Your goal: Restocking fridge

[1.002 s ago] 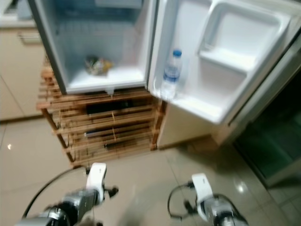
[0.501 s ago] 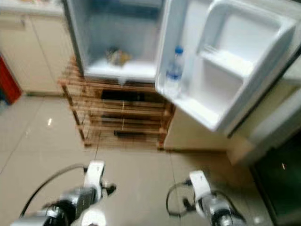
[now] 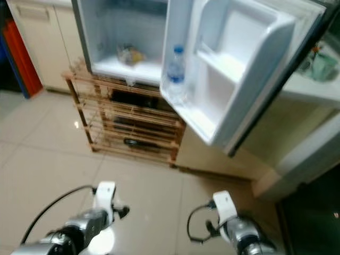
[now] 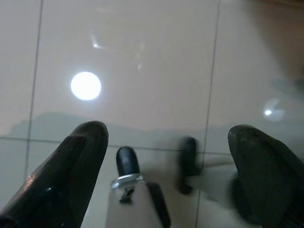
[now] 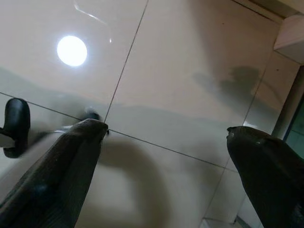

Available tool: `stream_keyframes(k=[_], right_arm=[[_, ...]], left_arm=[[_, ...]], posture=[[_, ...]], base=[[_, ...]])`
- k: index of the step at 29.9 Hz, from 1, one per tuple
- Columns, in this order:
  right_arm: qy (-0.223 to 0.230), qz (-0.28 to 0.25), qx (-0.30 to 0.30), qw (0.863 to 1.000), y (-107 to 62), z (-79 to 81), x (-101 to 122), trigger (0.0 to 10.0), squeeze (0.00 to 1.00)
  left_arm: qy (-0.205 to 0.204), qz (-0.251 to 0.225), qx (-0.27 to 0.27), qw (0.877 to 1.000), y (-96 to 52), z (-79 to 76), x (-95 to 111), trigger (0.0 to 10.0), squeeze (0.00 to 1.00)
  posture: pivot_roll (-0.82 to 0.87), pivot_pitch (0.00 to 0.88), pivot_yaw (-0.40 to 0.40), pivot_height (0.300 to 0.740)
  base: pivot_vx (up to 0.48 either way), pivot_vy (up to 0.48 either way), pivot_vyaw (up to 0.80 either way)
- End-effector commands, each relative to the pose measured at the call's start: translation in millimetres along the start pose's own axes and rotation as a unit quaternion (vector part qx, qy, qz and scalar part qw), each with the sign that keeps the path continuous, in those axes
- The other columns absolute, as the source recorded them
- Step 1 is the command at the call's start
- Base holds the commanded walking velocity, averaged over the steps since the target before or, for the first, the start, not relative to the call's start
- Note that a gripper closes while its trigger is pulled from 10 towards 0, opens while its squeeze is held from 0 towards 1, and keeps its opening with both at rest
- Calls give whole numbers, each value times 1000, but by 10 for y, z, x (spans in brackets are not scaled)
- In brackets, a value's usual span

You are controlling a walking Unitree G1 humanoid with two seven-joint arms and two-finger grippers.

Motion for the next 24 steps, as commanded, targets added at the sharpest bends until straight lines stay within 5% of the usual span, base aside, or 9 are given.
stream_keyframes(k=[1,7,14,17,18,24], right_arm=[[1,-12,-12,1000,-17,-76,58,10000,0],[-2,-40,-50,998,-24,-137,114,10000,0],[69,-131,-53,988,-53,-128,249,10000,0],[96,-238,-24,966,-263,-25,1285,10000,0],[97,-257,-21,961,-330,-1,1480,10000,0],[111,-327,-41,938,-549,1,1937,10000,0]], left_arm=[[4,-16,-9,1000,3,-59,107,10000,0],[2,-18,-4,1000,3,-54,113,10000,0],[-1,-25,11,1000,2,-28,124,10000,0],[2,-23,8,1000,3,-34,124,10000,0],[3,-22,8,1000,3,-35,122,10000,0],[6,-23,1,1000,3,-44,125,10000,0]], posture=[[-48,0,-95,740],[-48,0,-97,740],[-53,0,-93,740],[-49,0,-99,740],[-49,0,-99,740],[-50,0,-101,740]], base=[[296,-375,0],[302,-370,0],[268,-127,0],[0,0,0],[0,0,0],[0,0,0]])
Point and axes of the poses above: a point about 5 cm out from each wrist's last joint towards the gripper, its own y axis pointing out of the wrist towards the gripper, its own x axis along the axis of the wrist's last joint, z = x × y, the point moved 3 cm from there along y, pointing out of the wrist towards the gripper, and after that the axes turned 12 degrees about y, right-handed, at the moved point
